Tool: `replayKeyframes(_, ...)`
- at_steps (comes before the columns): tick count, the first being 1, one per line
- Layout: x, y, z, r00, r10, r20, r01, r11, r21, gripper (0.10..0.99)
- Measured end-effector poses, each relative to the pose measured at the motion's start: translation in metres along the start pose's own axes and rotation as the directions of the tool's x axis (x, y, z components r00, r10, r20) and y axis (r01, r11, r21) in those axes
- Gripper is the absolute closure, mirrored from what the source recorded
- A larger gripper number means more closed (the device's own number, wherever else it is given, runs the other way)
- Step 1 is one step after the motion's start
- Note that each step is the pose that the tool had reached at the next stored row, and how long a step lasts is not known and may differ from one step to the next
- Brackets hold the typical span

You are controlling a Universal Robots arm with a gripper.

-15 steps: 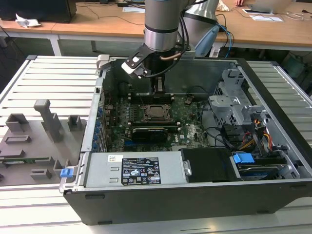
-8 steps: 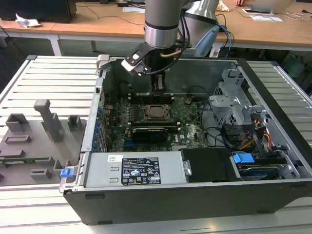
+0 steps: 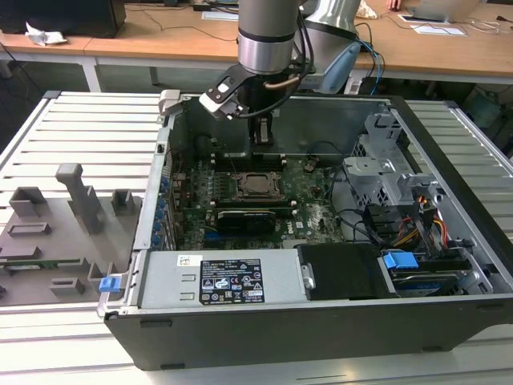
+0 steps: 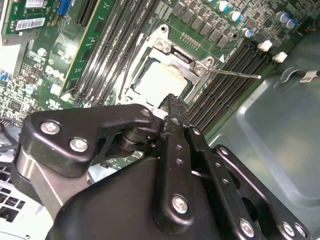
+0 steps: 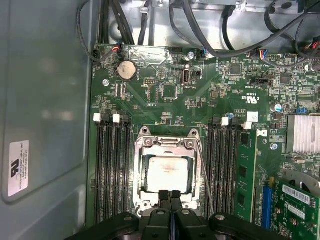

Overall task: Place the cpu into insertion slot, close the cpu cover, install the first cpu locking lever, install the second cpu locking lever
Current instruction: 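Install the first cpu locking lever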

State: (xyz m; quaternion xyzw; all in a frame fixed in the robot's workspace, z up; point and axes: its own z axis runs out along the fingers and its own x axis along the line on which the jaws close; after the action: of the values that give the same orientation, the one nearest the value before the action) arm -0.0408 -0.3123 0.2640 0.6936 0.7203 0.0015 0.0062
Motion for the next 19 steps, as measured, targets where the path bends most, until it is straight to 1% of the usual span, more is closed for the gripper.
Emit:
replayKeyframes(3,0.0000,-0.0001,-0.0001,0.9995,-0.031,0.0006,0.031,0.9995,0.000,0.980)
replayKeyframes(8,0.0000,0.0000,0.0000,0.9952,-0.098,-0.0001,0.098,0.9952,-0.001,0.980)
replayKeyframes(19,0.0000,0.0000,0.0000,0.9887,-0.150,-0.0005,0.150,0.9887,-0.001,0.980)
